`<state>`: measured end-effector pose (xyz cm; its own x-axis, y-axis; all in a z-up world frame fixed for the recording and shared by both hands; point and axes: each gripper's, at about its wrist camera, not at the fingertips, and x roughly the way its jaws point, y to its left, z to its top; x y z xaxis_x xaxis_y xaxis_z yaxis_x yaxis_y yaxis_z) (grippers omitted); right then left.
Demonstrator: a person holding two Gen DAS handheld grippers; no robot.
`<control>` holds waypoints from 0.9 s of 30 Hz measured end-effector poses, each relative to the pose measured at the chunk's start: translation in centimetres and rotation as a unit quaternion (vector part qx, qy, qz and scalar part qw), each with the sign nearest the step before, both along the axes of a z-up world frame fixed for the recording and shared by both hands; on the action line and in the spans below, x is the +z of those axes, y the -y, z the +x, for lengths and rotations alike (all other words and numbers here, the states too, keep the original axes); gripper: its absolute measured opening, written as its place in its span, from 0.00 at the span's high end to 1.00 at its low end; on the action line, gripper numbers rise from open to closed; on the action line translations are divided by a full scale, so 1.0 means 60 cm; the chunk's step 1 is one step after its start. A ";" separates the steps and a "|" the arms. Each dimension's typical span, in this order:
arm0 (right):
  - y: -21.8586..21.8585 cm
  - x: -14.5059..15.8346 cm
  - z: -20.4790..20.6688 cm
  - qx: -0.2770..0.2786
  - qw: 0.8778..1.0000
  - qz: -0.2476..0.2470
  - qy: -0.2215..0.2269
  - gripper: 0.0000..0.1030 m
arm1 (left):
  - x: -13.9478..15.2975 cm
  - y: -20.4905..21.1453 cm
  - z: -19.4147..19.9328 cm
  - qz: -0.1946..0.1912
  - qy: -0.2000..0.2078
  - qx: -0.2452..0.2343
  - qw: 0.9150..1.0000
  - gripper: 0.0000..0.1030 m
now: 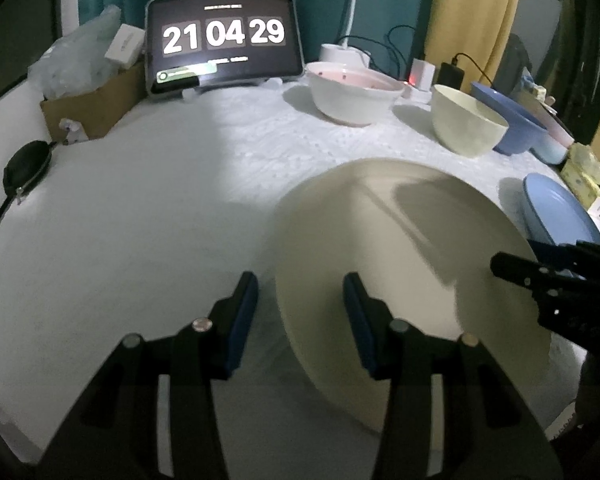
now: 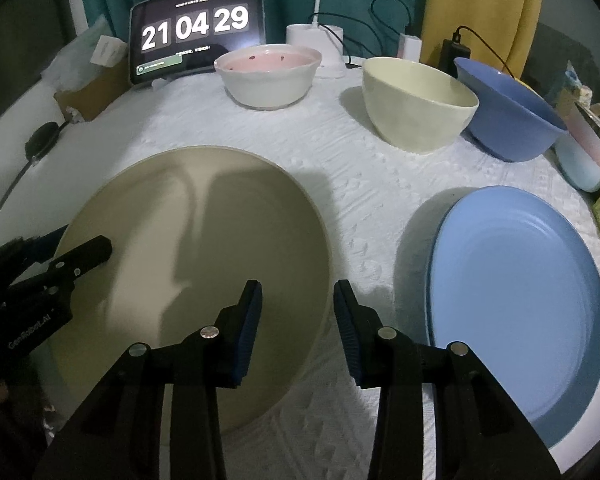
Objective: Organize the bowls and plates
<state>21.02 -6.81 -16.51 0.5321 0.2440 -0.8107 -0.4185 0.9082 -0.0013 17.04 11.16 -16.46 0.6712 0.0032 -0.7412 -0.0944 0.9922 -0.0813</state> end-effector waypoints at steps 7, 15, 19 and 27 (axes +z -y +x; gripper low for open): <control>0.003 0.002 -0.006 0.002 1.000 -0.002 0.007 0.68 | 0.002 0.010 -0.003 -0.010 0.000 -0.012 1.000 0.64; 0.010 0.019 -0.018 0.001 1.000 0.005 0.022 0.68 | 0.017 0.013 -0.013 -0.012 0.013 -0.015 1.000 0.64; 0.021 0.030 -0.021 -0.005 1.000 0.012 0.028 0.68 | 0.027 0.024 -0.016 -0.010 0.021 -0.020 1.000 0.64; 0.045 0.050 -0.028 -0.016 0.999 0.020 0.041 0.68 | 0.042 0.047 -0.018 -0.003 0.027 -0.032 0.999 0.64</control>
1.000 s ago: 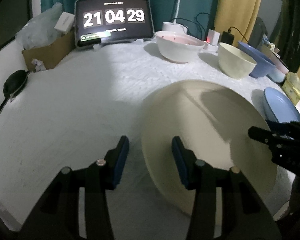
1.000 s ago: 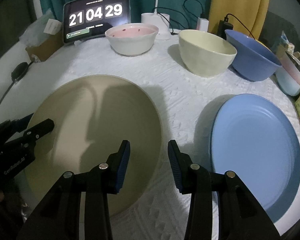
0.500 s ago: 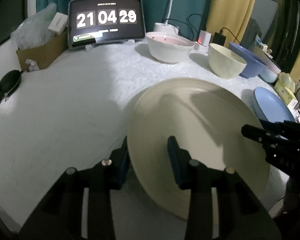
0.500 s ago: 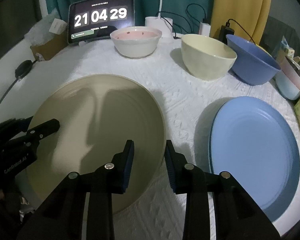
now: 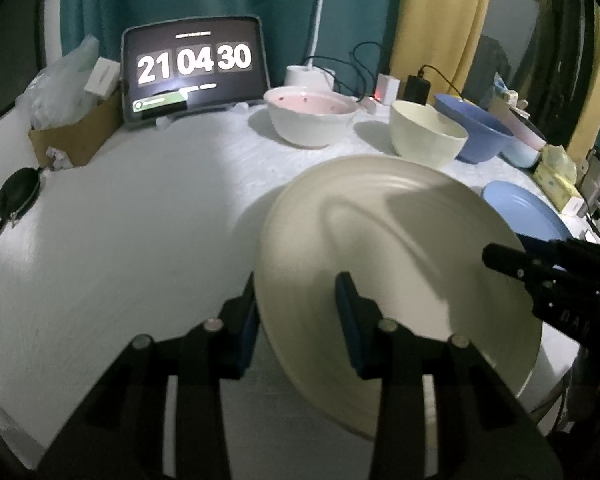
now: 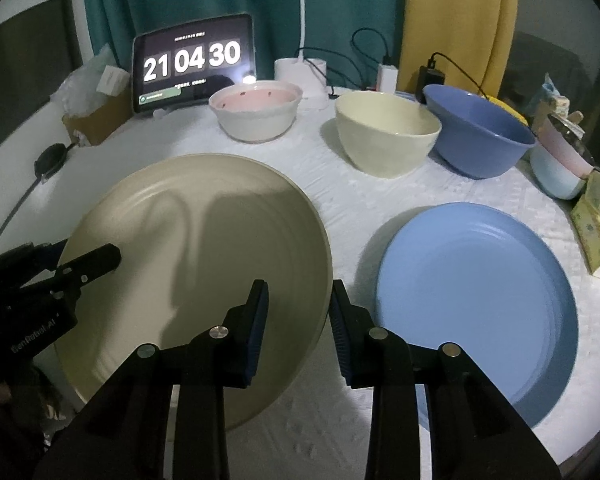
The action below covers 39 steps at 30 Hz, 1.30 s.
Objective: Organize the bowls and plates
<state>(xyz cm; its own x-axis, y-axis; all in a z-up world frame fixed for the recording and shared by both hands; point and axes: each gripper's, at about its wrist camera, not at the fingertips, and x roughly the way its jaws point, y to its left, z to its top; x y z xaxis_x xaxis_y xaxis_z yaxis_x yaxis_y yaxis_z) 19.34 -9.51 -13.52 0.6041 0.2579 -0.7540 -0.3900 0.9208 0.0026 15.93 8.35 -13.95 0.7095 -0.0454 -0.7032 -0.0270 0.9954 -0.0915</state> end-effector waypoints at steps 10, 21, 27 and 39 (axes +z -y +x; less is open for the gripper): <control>0.032 0.016 -0.005 -0.011 1.000 0.013 0.010 0.68 | 0.021 0.029 0.002 0.011 0.012 -0.013 1.000 0.64; 0.071 0.036 -0.001 -0.027 0.999 0.030 0.024 0.68 | 0.044 0.066 0.011 0.021 0.022 -0.027 0.999 0.64; 0.101 0.039 -0.002 -0.041 0.998 0.039 0.028 0.68 | 0.049 0.094 0.016 0.026 0.023 -0.042 0.999 0.64; 0.149 0.044 0.001 -0.061 0.996 0.055 0.032 0.68 | 0.052 0.139 0.021 0.034 0.018 -0.061 0.997 0.64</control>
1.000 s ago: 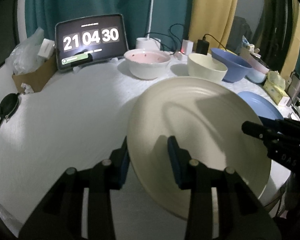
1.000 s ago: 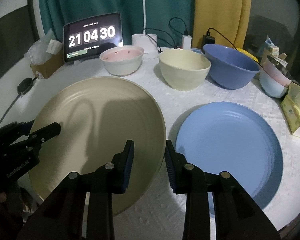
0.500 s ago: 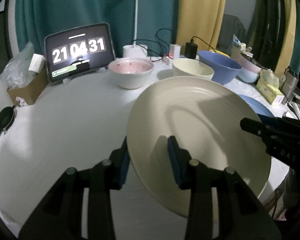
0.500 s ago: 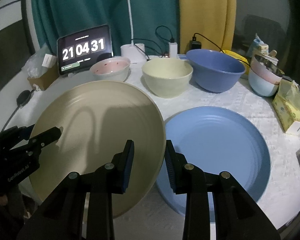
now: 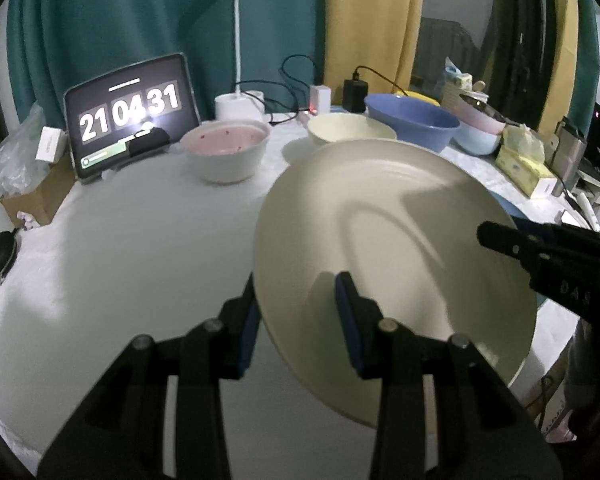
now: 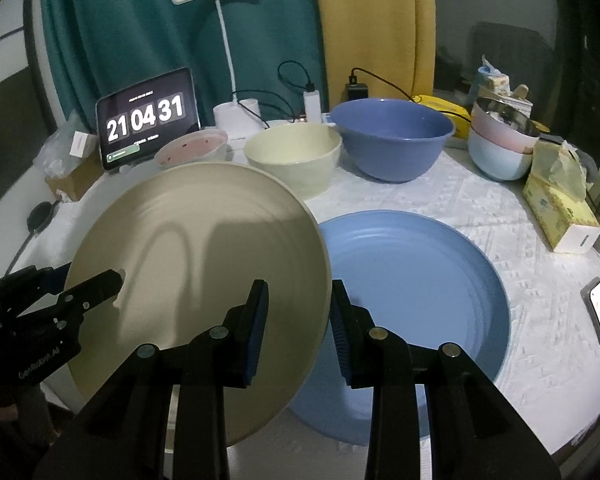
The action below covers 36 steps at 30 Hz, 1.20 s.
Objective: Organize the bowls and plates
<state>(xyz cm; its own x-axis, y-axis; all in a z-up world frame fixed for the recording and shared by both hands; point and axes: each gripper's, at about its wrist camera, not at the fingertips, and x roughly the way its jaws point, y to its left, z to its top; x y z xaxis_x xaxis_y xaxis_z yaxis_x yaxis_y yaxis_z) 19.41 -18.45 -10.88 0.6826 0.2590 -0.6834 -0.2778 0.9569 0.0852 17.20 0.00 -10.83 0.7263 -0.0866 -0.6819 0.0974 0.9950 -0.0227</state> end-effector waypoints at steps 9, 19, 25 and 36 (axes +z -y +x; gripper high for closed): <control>0.038 -0.004 0.007 -0.015 1.000 0.011 0.000 0.68 | -0.002 0.039 0.009 0.010 -0.007 -0.016 1.000 0.64; 0.086 -0.016 0.018 -0.032 0.999 0.020 -0.006 0.68 | -0.011 0.088 0.025 0.021 -0.018 -0.031 0.999 0.64; 0.112 -0.021 0.027 -0.042 0.999 0.025 -0.009 0.68 | -0.015 0.111 0.037 0.023 -0.021 -0.040 0.999 0.64; 0.154 -0.029 0.043 -0.062 0.997 0.032 -0.014 0.68 | -0.018 0.154 0.061 0.027 -0.027 -0.059 0.998 0.63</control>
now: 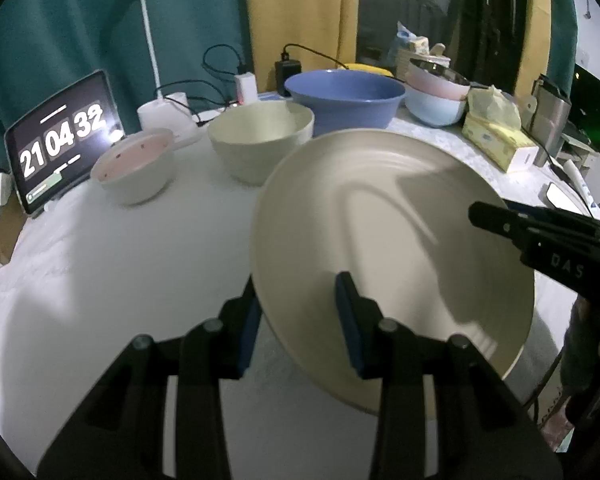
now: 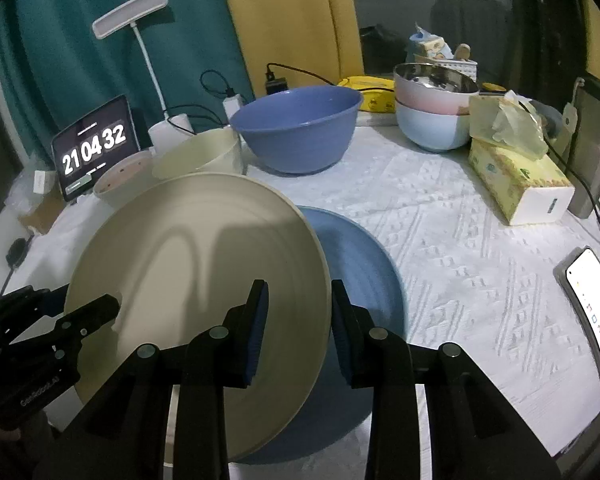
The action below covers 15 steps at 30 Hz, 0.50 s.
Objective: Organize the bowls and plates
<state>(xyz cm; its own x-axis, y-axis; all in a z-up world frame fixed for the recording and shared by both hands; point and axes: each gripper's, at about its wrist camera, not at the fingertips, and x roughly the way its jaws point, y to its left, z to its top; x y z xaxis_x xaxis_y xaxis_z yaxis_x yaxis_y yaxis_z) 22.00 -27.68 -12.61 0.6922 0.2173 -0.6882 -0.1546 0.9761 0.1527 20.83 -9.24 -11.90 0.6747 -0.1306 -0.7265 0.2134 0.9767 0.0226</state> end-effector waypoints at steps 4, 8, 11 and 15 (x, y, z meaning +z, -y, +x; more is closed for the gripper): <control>0.012 -0.001 0.005 -0.007 1.000 0.000 -0.002 0.68 | -0.002 0.011 0.009 0.000 -0.004 -0.007 1.000 0.64; 0.023 -0.001 0.010 -0.016 1.000 -0.006 0.000 0.68 | -0.004 0.025 0.017 0.003 -0.007 -0.017 1.000 0.64; 0.032 -0.002 0.017 -0.023 1.000 -0.010 -0.001 0.68 | -0.010 0.034 0.027 0.003 -0.014 -0.022 1.000 0.64; 0.038 -0.005 0.027 -0.030 0.999 -0.017 -0.005 0.68 | -0.016 0.042 0.041 0.003 -0.024 -0.025 0.999 0.63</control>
